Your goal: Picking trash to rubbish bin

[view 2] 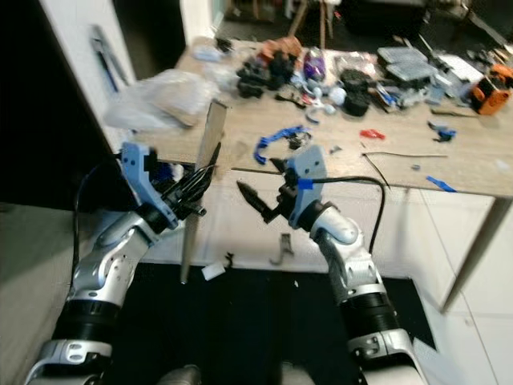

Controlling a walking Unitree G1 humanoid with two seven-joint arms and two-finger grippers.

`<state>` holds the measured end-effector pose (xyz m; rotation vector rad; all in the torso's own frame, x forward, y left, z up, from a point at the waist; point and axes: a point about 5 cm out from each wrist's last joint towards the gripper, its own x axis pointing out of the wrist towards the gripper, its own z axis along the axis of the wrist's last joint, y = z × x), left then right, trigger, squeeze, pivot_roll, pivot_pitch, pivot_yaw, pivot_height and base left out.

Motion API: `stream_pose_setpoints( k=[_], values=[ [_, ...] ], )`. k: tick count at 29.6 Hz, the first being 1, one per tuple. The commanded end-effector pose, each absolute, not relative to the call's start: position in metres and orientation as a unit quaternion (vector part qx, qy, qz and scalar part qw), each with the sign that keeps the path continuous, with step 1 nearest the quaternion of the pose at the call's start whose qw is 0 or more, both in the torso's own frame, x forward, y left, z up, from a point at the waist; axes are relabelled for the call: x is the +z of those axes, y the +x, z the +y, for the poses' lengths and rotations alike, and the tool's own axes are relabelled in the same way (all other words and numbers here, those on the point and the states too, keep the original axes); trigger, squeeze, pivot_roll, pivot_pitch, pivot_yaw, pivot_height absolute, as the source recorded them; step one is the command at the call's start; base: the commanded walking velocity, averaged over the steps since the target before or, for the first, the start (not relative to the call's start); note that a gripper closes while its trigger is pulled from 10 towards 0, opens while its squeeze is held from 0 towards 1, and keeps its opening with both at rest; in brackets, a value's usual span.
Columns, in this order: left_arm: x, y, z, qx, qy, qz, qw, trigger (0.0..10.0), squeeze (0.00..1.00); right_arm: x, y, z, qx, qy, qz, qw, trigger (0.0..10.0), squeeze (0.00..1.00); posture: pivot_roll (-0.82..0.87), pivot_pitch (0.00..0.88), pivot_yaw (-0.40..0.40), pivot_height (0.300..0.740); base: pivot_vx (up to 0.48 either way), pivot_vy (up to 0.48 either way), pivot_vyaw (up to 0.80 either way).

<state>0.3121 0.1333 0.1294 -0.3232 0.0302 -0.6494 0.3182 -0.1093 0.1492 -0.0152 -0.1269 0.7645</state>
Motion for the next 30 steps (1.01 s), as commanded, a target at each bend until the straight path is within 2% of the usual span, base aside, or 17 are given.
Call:
stream_pose_setpoints(
  k=[1,2,4,10,21,30],
  values=[
    [0.133,0.312,0.128,-0.328,-0.124,0.008,0.936,10.0,0.0,0.15,0.318,-0.116,0.365,0.003,-0.06,0.929,10.0,0.0,-0.01,0.0,-0.02,0.74,0.0,0.0,-0.8],
    [0.133,0.312,0.128,-0.328,-0.124,0.008,0.936,10.0,0.0,0.15,0.318,-0.116,0.365,0.003,-0.06,0.929,10.0,0.0,-0.01,0.0,-0.02,0.74,0.0,0.0,-0.8],
    [0.145,0.31,0.136,-0.307,-0.031,-0.034,0.951,10.0,0.0,0.155,0.321,-0.121,0.359,0.018,-0.066,0.931,10.0,0.0,0.01,0.0,-0.029,0.74,0.0,0.0,-0.8],
    [0.174,0.304,0.139,-0.311,0.053,-0.094,0.944,10.0,0.0,0.16,0.318,-0.113,0.377,0.032,-0.079,0.922,10.0,0.0,0.02,0.0,-0.008,0.74,0.0,0.0,-0.8],
    [0.156,0.305,0.118,-0.319,0.044,-0.09,0.942,10.0,0.0,0.157,0.315,-0.108,0.393,0.012,-0.074,0.917,10.0,0.0,-0.01,0.0,-0.003,0.74,0.0,0.0,-0.8],
    [0.159,0.319,0.117,-0.305,0.01,-0.089,0.948,10.0,0.0,0.158,0.317,-0.106,0.399,0.016,-0.073,0.914,10.0,0.0,-0.02,0.0,-0.015,0.74,0.0,0.0,-0.8]
  ],
)
